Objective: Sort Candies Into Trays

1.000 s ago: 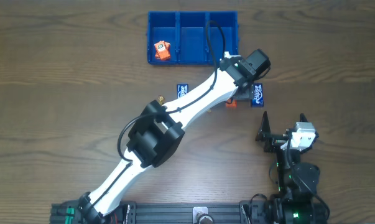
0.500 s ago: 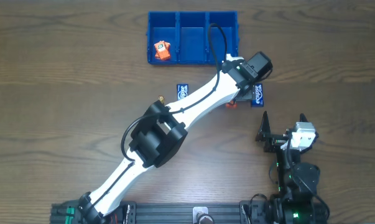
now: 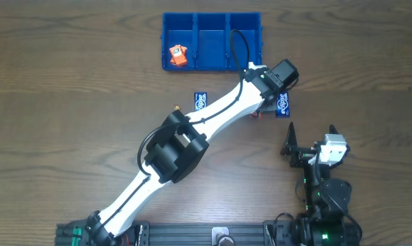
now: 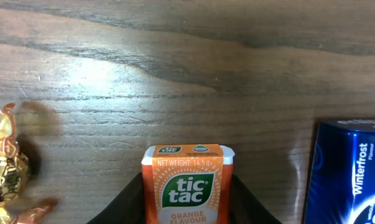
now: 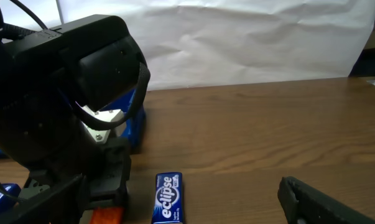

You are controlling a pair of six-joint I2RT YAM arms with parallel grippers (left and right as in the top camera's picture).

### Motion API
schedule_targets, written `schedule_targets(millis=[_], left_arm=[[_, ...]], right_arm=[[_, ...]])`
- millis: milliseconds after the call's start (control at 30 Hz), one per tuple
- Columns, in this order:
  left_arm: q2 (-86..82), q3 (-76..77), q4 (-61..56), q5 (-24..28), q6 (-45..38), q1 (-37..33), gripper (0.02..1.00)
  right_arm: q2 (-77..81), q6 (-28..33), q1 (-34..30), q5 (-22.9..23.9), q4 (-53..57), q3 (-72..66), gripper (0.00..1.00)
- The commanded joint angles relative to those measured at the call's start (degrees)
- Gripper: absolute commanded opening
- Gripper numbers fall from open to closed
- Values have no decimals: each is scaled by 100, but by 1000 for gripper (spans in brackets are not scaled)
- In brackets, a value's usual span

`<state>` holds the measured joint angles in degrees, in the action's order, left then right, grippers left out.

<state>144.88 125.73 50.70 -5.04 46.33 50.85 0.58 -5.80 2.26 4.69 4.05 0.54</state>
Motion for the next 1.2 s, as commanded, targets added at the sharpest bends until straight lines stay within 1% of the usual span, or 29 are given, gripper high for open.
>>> schedule_targets(millis=[33,167,367,400,500,633,700,800,967,1200], left_arm=[[168,28,28,-2,-4,31,281],[120,160,149,-31,-61,28,272],[-942,278,348,-774,-599,-138,270],[-1290,278,345,-914,-756,-269,268],[-2041,278,352,-1045,-1222,-769,257],[-2483,278,350,-964,-1698,-1606,248],[-2481,258,343,-691,-1965,-2090,248],[-2406,68,323,-402,-2111,-2570,242],[-2214,-361,98,-37,-2240,-2909,237],[-1582,-413,17,76,-2293,-2909,235]], right_arm=[[-39,31,-13,11,35,-11,1000],[-39,31,-13,11,35,-11,998],[-39,31,-13,11,35,-11,998],[-39,31,-13,11,35,-11,998],[-39,31,-13,11,35,-11,1000],[-39,31,-13,11,35,-11,1000],[-39,31,-13,11,35,-11,998],[-39,31,-13,11,35,-11,1000],[-39,31,-13,11,35,-11,1000],[-39,31,-13,11,35,-11,1000]])
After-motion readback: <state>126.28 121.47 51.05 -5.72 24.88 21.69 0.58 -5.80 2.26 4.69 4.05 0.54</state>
